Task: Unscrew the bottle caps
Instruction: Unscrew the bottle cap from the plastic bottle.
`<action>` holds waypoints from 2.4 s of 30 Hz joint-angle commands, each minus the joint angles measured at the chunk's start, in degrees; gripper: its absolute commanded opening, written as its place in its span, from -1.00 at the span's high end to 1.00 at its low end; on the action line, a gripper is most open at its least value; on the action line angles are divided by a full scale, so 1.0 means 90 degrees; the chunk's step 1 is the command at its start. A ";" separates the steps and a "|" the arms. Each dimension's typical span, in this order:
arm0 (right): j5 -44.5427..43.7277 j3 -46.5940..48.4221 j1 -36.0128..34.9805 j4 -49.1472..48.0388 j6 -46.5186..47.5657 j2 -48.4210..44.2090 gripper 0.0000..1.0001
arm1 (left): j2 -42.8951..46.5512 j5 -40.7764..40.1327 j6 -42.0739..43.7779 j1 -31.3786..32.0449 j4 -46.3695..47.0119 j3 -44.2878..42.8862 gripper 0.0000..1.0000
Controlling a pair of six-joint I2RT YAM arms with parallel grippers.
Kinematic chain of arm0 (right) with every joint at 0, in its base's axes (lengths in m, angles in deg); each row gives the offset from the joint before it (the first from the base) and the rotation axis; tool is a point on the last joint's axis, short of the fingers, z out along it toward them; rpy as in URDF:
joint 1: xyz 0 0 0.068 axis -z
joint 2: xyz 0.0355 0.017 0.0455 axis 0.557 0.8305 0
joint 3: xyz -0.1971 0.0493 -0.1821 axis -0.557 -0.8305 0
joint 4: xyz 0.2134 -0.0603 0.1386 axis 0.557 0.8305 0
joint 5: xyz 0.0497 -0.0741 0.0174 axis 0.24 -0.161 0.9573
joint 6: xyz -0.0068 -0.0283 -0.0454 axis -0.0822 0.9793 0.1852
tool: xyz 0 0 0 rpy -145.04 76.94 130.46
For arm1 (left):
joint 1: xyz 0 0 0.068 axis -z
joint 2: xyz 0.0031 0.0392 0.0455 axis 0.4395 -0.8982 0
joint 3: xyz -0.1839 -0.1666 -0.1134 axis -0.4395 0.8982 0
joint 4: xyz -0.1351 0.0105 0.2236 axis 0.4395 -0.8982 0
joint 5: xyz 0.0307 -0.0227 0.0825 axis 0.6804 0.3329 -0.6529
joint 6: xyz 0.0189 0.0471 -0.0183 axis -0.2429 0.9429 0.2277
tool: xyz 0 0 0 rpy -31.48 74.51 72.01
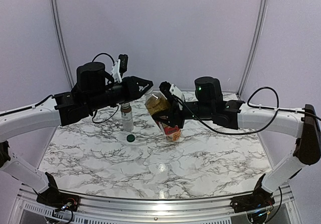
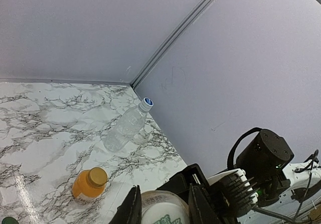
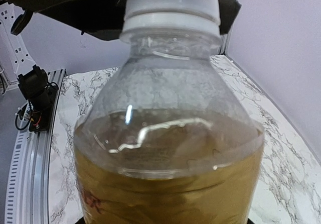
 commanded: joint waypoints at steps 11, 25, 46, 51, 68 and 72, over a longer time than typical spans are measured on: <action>0.0755 -0.0042 0.0110 0.0021 0.0028 -0.0158 0.13 | 0.0261 0.0587 0.0736 -0.0279 0.0200 -0.0148 -0.30; 0.3036 -0.0007 0.0266 -0.0119 -0.0321 -0.0111 0.08 | 0.0838 0.3421 0.2275 -0.0636 0.0816 0.0476 -0.66; 0.4530 -0.0007 0.0266 -0.0857 -0.1160 0.0061 0.08 | 0.0142 0.5420 0.2648 -0.0669 0.1220 -0.0022 -0.21; 0.4504 -0.0007 0.0266 -0.0865 -0.1154 0.0101 0.09 | 0.0086 0.5451 0.2535 -0.0667 0.1286 -0.0043 -0.03; 0.4008 0.0105 0.0267 -0.0607 -0.1099 0.0094 0.10 | -0.0009 0.5117 0.2339 -0.0669 0.1349 0.0005 0.62; 0.3062 0.0284 0.0268 -0.0060 -0.0783 0.0065 0.10 | 0.0101 0.4107 0.2008 -0.0660 0.1350 0.0156 0.66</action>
